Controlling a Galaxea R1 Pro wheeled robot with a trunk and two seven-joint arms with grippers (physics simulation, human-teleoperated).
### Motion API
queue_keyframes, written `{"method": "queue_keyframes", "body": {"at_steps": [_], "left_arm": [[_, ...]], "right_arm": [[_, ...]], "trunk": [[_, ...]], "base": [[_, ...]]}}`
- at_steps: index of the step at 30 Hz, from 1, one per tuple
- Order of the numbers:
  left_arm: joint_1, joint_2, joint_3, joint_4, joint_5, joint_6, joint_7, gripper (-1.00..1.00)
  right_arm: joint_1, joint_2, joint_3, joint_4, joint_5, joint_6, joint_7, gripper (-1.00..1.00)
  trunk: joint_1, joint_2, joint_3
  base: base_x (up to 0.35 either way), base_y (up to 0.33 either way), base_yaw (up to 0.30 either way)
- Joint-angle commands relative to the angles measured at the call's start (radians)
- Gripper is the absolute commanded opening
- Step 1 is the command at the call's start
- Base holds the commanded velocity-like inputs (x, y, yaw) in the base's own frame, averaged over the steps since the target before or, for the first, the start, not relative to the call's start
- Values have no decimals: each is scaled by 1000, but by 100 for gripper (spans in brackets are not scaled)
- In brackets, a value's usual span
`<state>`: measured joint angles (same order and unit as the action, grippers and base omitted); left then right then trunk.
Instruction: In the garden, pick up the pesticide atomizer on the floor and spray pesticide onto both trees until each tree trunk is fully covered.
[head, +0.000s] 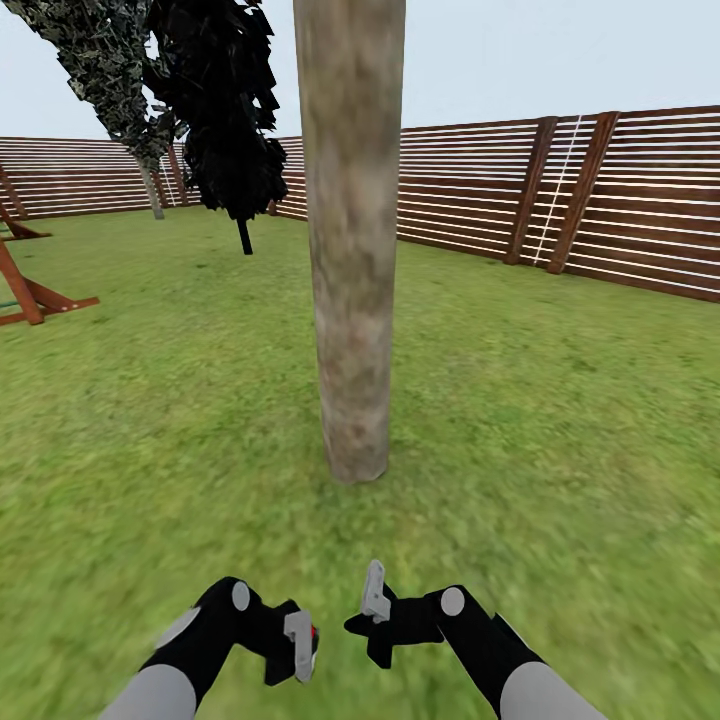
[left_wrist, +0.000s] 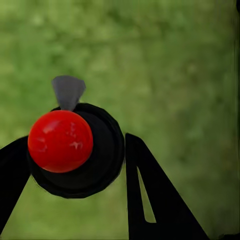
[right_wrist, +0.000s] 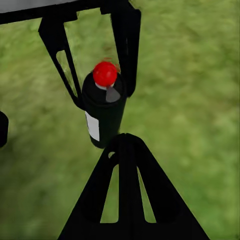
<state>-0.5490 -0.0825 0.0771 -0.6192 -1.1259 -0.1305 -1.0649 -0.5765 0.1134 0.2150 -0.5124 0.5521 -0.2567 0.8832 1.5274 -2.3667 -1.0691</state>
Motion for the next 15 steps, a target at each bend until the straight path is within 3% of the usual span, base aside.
{"method": "queue_keyframes", "body": {"at_steps": [1,15], "left_arm": [[0,-3,-3,-1,-9,0,-2,-100],[0,-45,-13,-1,4,28,9,-100]], "right_arm": [[0,0,-1,-1,9,-6,0,-100],[0,0,0,-2,8,-6,0,-100]], "trunk": [[0,0,-1],[0,0,-1]], "base": [[0,0,0],[0,0,0]]}}
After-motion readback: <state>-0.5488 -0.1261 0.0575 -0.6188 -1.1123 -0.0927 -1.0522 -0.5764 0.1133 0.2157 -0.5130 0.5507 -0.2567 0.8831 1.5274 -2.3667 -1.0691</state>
